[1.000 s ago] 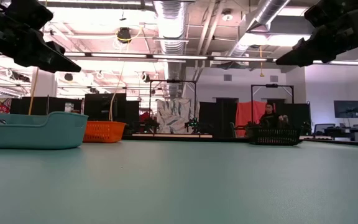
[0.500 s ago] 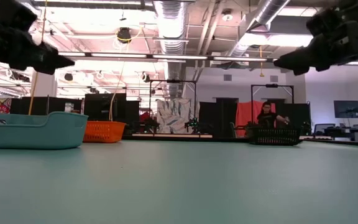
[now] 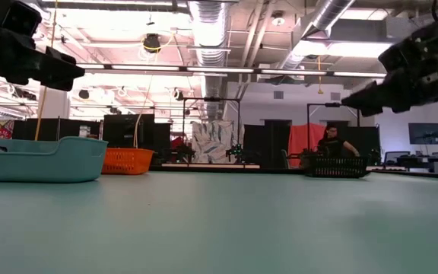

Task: Sort crayons
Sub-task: Return to Home Position

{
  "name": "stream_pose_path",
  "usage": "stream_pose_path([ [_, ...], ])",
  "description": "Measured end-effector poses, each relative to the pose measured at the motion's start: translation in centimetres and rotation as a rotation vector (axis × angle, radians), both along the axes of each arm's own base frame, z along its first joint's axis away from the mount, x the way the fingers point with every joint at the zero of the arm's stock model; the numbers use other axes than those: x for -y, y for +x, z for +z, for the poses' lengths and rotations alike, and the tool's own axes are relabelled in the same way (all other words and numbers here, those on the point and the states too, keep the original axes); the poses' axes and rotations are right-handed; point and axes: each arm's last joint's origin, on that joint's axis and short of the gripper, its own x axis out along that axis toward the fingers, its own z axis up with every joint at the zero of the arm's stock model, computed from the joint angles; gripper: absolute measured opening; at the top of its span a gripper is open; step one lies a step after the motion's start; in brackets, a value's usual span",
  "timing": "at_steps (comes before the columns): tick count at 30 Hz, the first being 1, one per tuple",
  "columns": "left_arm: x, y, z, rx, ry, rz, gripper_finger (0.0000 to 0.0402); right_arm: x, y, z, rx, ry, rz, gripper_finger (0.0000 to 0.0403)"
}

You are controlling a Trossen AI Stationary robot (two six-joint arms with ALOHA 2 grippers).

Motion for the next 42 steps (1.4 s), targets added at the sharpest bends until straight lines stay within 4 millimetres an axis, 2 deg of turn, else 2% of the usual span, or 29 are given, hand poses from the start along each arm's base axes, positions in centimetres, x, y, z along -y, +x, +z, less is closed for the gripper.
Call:
stream_pose_path([
  [7, -0.3, 0.1, -0.1, -0.009, -0.011, 0.01, 0.011, 0.0, -0.2, -0.3, 0.013, -0.013, 0.042, 0.012],
  [14, -0.2, 0.1, 0.0, -0.005, -0.021, 0.005, 0.011, 0.0, -0.2, -0.1, 0.036, -0.108, 0.051, 0.012],
  [24, -0.4, 0.0, -0.1, -0.02, 0.017, 0.058, 0.011, 0.8, -0.3, -0.9, -0.066, -0.184, -0.203, 0.012],
  [29, -0.4, 0.0, -0.1, -0.019, 0.048, 0.067, 0.011, 0.8, -0.5, -0.2, -0.013, -0.225, -0.259, 0.011],
  [35, -0.5, 0.0, -0.1, -0.02, 0.051, 0.069, 0.011, 0.3, -1.5, 1.4, 0.133, -0.276, -0.274, 0.0089],
  [42, -0.8, 0.0, 0.0, -0.011, 0.031, 0.188, 0.011, -0.2, -2.6, 1.4, 0.152, -0.164, -0.363, 0.0086],
])
